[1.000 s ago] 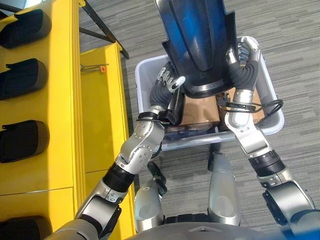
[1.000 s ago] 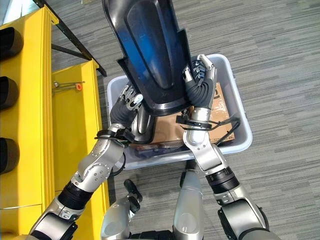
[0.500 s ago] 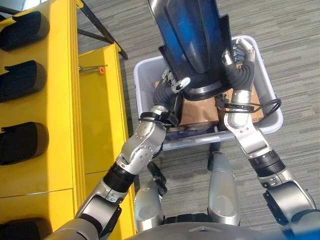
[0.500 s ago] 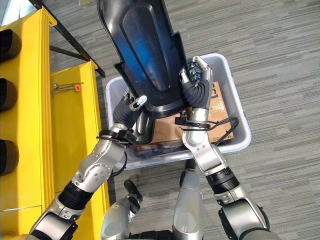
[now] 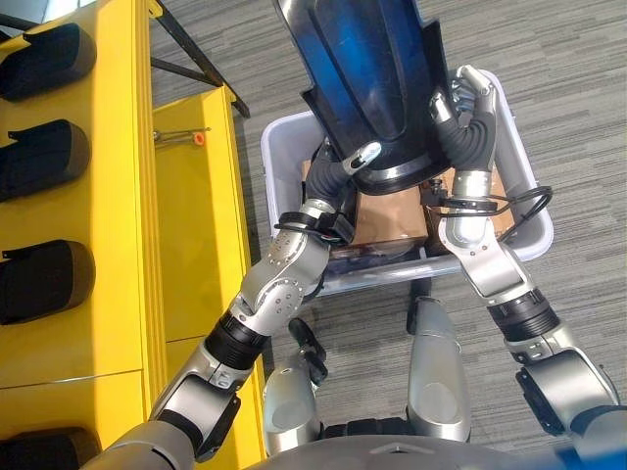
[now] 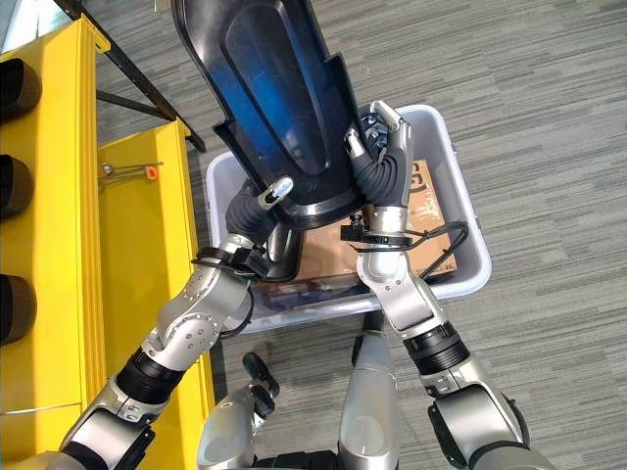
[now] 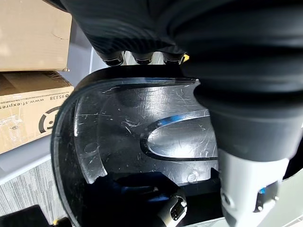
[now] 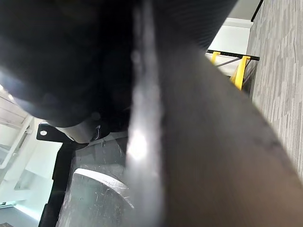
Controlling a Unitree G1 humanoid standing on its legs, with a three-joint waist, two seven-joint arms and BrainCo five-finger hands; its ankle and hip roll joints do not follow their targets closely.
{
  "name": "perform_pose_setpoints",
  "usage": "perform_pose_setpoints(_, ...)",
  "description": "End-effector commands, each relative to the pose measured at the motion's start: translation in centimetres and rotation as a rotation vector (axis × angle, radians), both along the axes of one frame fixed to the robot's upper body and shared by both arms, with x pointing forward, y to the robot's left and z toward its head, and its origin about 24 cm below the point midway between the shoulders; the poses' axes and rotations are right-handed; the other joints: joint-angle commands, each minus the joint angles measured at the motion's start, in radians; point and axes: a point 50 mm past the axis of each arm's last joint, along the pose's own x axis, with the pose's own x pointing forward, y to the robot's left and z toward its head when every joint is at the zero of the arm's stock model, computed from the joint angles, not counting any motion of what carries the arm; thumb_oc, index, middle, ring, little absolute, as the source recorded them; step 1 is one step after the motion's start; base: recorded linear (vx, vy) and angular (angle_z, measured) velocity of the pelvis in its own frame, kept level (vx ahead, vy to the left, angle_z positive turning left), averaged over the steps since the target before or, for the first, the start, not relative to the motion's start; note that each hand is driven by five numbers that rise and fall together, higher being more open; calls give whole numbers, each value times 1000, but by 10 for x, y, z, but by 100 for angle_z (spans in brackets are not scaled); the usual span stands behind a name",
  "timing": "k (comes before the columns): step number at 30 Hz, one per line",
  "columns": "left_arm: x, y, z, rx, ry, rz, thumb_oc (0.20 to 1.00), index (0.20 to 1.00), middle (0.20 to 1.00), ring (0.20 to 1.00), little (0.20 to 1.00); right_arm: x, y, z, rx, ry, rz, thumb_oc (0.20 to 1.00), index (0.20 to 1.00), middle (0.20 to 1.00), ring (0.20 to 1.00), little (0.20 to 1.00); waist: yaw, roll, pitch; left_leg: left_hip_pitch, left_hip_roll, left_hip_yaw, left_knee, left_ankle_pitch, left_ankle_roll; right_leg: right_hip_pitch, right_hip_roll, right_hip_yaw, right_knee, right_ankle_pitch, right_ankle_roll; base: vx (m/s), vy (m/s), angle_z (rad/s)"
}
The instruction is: Move parts from the plastic box to the shelf.
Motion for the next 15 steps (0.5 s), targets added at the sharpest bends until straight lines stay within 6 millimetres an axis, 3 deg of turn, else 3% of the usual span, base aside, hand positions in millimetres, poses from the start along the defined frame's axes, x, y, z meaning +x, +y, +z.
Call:
perform_pose_setpoints(1, -19, -8, 27, -88, -129, -61, 1000, 1000, 1000, 1000, 1000, -15, 29, 29, 56, -168, 162, 200, 200, 200, 200, 200, -16, -17, -93, 57, 71, -38, 89, -156, 12, 84, -34, 75, -79, -24, 92, 0, 0, 0)
perform_pose_setpoints(9, -17, -2, 30, -88, -165, 1, 1000, 1000, 1000, 1000, 1000, -12, 31, 15, 52, -109, 179, 200, 200, 200, 200, 200, -13, -28, -115, 67, 78, -24, 80, -135, 22, 102, -24, 63, -90, -12, 75, -14, -1, 0)
perform_pose_setpoints(10, -17, -1, 29, -88, -163, 7, 896, 896, 896, 896, 896, -12, 31, 14, 51, -103, 180, 200, 200, 200, 200, 200, -12, -28, -117, 69, 78, -24, 78, -134, 22, 104, -24, 62, -90, -13, 75, 34, 31, -1)
perform_pose_setpoints(11, -17, 2, 29, -91, -163, 23, 614, 614, 614, 614, 614, -12, 30, 9, 46, -90, 180, 200, 200, 200, 200, 200, -10, -29, -121, 75, 76, -25, 74, -133, 23, 111, -24, 58, -91, -15, 74, 31, 34, -2)
perform_pose_setpoints(13, -16, 10, 29, -98, -182, 74, 200, 200, 200, 200, 200, -11, 29, 0, 43, -51, 183, 200, 200, 200, 200, 200, -7, -31, -134, 85, 74, -25, 67, -132, 25, 127, -23, 50, -94, -20, 70, 46, 51, 1)
perform_pose_setpoints(15, -16, 13, 30, -100, -199, 97, 200, 200, 200, 200, 200, -12, 29, -5, 36, -33, 187, 200, 200, 200, 200, 200, -4, -32, -141, 92, 73, -26, 60, -129, 26, 136, -23, 43, -97, -22, 69, 27, 32, 4)
